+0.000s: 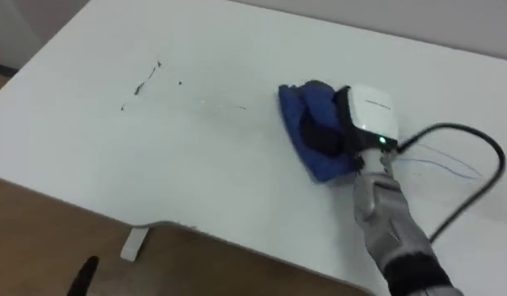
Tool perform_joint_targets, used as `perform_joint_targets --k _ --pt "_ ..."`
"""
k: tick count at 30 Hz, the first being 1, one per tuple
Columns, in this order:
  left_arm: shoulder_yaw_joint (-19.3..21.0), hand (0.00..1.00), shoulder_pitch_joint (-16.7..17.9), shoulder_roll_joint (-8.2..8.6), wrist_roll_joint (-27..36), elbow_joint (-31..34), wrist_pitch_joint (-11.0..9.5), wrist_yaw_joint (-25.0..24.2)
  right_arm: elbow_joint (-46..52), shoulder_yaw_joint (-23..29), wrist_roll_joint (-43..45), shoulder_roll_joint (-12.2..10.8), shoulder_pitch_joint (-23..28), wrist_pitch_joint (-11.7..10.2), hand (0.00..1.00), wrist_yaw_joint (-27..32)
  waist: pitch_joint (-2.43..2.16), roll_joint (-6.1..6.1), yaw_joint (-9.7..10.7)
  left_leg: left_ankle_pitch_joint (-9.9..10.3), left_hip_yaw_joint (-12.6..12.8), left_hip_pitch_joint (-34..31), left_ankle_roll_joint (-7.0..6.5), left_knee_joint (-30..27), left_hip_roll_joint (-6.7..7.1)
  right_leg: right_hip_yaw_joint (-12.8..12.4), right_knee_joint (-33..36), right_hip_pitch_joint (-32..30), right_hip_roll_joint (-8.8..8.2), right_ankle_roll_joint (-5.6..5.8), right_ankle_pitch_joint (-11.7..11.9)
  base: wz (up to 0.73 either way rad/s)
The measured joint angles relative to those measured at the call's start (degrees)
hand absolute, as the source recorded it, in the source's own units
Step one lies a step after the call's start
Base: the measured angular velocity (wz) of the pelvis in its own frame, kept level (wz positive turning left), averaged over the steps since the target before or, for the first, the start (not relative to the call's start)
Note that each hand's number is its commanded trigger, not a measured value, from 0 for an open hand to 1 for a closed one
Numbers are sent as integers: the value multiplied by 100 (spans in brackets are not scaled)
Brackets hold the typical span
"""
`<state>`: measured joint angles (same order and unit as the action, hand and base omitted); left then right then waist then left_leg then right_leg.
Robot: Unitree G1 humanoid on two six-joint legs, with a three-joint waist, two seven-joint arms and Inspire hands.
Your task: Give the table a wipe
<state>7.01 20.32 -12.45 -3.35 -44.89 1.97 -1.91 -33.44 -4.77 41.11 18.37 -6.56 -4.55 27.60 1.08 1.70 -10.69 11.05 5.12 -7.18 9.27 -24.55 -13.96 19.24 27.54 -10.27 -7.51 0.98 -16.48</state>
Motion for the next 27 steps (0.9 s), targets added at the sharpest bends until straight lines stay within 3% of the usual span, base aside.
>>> perform_joint_targets --k 1,2,4,7,8,11,13,16,20,22,24,27 --pt "64 0 175 5 -101 1 4 2 74 271 -105 4 285 -132 100 33 -4 -11 86 46 16 125 -83 65 193 -165 -167 122 77 -16 38 30" --pt "86 0 243 7 -147 1 6 2 81 392 -155 4 400 -191 100 49 -15 -21 121 68 21 196 -124 140 257 -220 -254 171 113 -21 69 3" --pt "140 0 340 13 -198 -3 9 5 71 638 -311 -2 545 -314 100 104 -69 -109 140 125 21 334 -220 351 348 -373 -559 249 272 -67 244 -24" --pt "139 0 213 78 -187 -7 9 -15 77 575 -373 -13 334 -283 100 12 -86 -195 36 124 43 495 -224 646 418 -681 -659 193 364 -81 390 -49" --pt "134 0 170 92 -181 -6 11 -19 88 528 -334 -18 276 -233 100 -11 -102 -221 28 123 32 506 -224 717 429 -714 -663 174 374 -73 411 -41" --pt "111 0 -273 204 -77 -54 12 2 42 111 -254 -63 -197 161 100 -57 -90 -210 -20 110 47 584 -244 980 513 -851 -666 11 384 -55 565 -42" --pt "-44 0 -786 248 -55 -151 -4 6 25 -302 -240 -178 -820 565 100 -275 -56 -104 -254 110 93 548 -244 1087 516 -832 -666 -227 401 -89 720 -58" --pt "-344 0 -1091 250 -57 -368 3 -37 33 -1028 232 -406 -1672 699 100 -510 -45 -48 -419 110 74 484 -242 1151 516 -649 -712 -342 387 -112 850 -31" --pt "-366 0 -977 199 86 -366 181 -99 -50 -1165 375 -437 -2281 650 100 -610 0 47 -680 110 -24 414 -242 1179 527 -598 -851 -308 385 -81 911 26" --pt "-322 0 -668 50 158 -353 244 -97 -360 -1062 352 -364 -2384 619 100 -557 -3 105 -708 104 -155 314 -256 1115 569 -534 -931 -229 348 -45 921 51" --pt "-234 0 -396 -41 116 -355 318 -104 -673 -857 249 -221 -2259 520 100 -509 -2 111 -666 95 -244 249 -277 1077 586 -453 -1100 -94 346 -8 946 52" --pt "43 0 -45 -61 -40 -356 361 -121 -1143 -259 95 113 -1606 454 100 -443 -4 116 -591 61 -292 242 -339 1076 679 -475 -1180 17 287 67 915 42"
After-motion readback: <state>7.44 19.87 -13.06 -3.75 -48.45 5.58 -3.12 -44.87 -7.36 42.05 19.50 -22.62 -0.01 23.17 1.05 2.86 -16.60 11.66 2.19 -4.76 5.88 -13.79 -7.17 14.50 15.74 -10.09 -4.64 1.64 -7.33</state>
